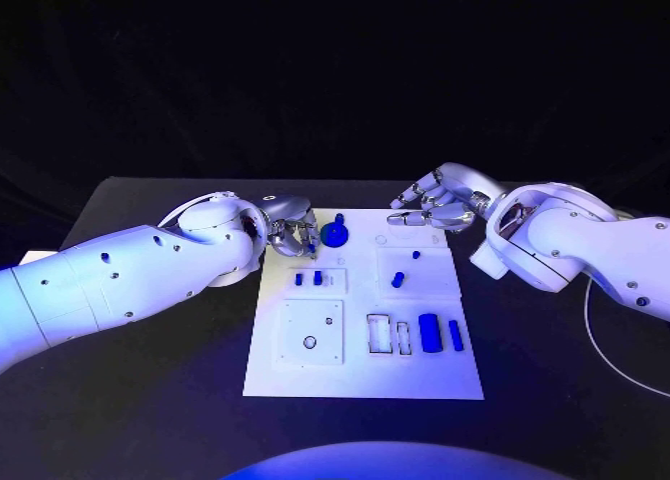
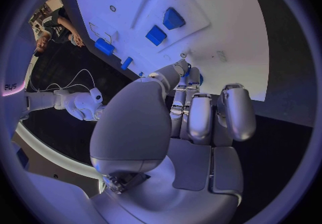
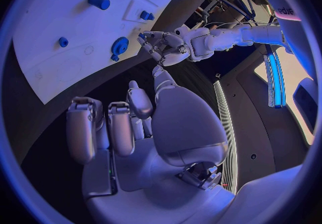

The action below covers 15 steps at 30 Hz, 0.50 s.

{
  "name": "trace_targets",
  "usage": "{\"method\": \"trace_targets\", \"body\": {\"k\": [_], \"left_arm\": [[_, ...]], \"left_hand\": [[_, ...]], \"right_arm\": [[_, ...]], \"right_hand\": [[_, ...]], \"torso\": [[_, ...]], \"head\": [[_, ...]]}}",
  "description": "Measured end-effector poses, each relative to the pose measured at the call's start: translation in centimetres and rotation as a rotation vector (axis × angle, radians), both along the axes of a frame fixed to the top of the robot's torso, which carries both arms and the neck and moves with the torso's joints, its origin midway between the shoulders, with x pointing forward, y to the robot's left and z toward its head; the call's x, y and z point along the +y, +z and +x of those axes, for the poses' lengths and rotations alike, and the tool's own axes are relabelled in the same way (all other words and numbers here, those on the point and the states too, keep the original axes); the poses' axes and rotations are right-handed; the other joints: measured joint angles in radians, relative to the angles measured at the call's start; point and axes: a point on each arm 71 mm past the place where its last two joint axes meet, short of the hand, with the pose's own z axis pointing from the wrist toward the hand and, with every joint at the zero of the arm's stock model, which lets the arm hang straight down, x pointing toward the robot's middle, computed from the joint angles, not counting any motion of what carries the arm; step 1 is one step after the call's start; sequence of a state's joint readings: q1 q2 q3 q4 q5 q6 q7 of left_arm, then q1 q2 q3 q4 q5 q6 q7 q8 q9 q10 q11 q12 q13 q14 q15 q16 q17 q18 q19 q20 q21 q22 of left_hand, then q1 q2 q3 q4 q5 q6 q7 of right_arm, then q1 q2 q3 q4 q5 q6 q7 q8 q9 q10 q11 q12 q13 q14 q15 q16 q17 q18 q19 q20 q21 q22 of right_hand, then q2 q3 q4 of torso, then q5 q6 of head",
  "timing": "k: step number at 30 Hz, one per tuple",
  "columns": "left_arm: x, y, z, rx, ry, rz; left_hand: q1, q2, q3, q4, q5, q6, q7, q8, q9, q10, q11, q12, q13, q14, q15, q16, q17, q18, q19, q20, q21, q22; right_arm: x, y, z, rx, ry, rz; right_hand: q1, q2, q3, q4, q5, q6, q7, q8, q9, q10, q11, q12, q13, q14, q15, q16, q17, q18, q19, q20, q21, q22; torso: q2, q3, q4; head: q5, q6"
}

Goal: Assemble the parts on the task board

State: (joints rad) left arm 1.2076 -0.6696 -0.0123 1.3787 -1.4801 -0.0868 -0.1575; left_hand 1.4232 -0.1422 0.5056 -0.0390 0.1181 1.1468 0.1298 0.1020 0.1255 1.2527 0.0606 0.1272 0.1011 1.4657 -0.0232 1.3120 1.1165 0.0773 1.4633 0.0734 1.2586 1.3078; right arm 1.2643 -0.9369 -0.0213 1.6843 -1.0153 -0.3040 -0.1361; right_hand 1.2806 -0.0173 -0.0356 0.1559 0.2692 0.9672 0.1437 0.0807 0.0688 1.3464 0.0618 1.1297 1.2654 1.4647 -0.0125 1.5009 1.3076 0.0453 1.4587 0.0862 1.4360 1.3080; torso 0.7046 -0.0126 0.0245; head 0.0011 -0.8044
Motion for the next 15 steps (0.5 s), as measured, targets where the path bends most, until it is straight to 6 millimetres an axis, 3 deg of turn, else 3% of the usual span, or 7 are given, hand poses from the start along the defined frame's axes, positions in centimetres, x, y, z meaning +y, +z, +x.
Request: {"method": "trace_targets", "body": {"k": [15], "left_arm": [[-0.02, -0.44, -0.05, 0.030, -0.006, 0.022]], "left_hand": [[0.000, 0.000, 0.000, 0.000, 0.000, 0.000, 0.000, -0.002, -0.001, 0.003, -0.003, 0.000, 0.000, 0.000, 0.000, 0.000, 0.000, 0.000, 0.000, 0.000, 0.000, 0.000]], "right_arm": [[0.07, -0.02, 0.00, 0.001, 0.002, 0.000]], "right_hand": [[0.000, 0.000, 0.000, 0.000, 0.000, 0.000, 0.000, 0.000, 0.000, 0.000, 0.000, 0.000, 0.000, 0.000, 0.000, 0.000, 0.000, 0.000, 0.000, 0.000, 0.000, 0.000]], "torso": [[0.000, 0.0008, -0.0003]], "head": [[0.004, -0.004]]}}
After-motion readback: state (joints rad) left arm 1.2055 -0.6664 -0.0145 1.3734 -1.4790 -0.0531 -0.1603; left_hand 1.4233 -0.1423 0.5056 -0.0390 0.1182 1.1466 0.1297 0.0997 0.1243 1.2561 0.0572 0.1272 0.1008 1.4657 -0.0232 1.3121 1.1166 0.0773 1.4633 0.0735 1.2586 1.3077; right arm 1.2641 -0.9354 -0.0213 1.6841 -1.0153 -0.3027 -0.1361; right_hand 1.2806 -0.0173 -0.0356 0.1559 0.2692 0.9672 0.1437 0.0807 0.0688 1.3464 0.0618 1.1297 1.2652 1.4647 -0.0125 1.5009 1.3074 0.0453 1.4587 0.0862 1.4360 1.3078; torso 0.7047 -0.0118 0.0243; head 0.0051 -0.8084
